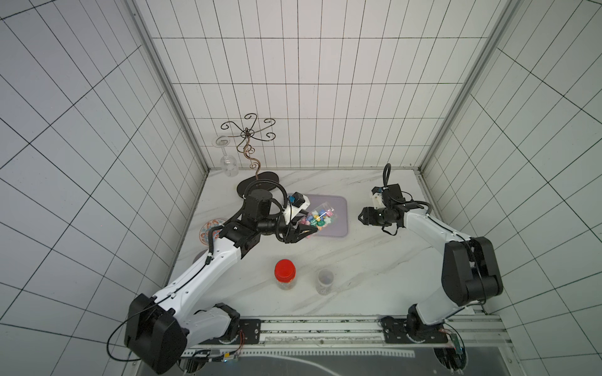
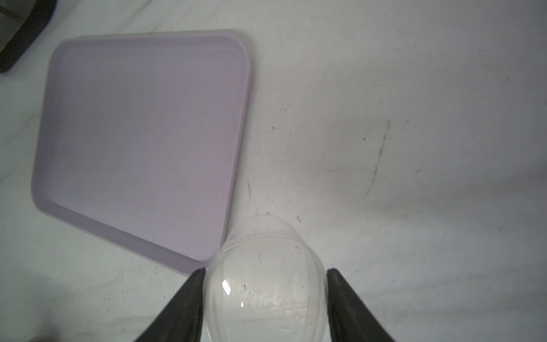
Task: Pour the candies out of the jar
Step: Place the lid at the center of the board.
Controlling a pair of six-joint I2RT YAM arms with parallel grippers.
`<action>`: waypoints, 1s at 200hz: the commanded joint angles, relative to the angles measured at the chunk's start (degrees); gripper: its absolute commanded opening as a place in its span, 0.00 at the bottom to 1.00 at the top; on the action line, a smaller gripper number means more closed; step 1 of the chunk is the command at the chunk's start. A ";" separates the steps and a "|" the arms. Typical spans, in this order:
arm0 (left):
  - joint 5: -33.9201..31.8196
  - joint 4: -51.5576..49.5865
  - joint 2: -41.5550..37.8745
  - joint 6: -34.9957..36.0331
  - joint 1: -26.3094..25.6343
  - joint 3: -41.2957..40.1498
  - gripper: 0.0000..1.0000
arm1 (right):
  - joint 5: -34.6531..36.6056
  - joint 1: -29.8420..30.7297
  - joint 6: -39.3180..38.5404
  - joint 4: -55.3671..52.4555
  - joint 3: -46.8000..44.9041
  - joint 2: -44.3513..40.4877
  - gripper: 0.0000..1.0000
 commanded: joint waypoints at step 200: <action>-5.77 0.41 -0.22 2.75 -1.94 1.12 0.43 | 5.44 -0.08 0.82 6.82 -4.48 7.51 0.68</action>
